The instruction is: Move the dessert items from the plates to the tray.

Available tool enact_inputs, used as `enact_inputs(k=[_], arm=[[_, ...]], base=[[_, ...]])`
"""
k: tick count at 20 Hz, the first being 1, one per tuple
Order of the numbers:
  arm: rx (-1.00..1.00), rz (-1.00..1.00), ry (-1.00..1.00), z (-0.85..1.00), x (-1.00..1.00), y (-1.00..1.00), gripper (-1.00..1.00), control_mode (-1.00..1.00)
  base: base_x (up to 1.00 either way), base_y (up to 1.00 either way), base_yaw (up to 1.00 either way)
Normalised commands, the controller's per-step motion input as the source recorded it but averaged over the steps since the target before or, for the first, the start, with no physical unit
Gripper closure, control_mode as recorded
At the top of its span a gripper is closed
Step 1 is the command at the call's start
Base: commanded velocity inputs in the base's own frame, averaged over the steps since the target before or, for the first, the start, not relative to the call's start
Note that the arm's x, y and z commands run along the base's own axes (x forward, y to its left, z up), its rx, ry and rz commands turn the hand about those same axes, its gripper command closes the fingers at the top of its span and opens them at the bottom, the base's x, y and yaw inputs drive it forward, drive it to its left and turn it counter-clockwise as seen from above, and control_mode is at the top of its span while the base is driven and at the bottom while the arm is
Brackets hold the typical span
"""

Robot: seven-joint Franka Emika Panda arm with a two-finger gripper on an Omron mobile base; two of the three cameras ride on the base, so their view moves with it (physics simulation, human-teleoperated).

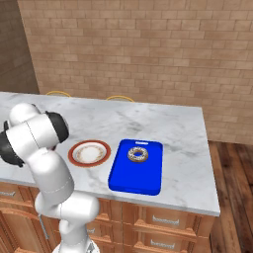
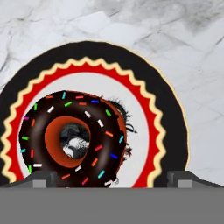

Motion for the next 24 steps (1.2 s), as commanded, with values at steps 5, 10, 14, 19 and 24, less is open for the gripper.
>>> enact_inputs(k=[5, 10, 14, 19, 24], arm=[[0.00, 0.00, 0.00, 0.00, 0.01, 0.00, -1.00, -1.00], [0.00, 0.00, 0.00, -0.01, 0.03, 0.00, -1.00, -1.00], [0.00, 0.00, 0.00, -0.06, 0.01, 0.00, -1.00, -1.00], [0.00, 0.00, 0.00, -0.06, 0.00, 0.00, -1.00, -1.00], [0.00, 0.00, 0.00, -0.07, 0.00, 0.00, -1.00, -1.00]], base=[[0.00, 0.00, 0.00], [0.00, 0.00, 0.00], [0.00, 0.00, 0.00], [0.00, 0.00, 0.00], [0.00, 0.00, 0.00]])
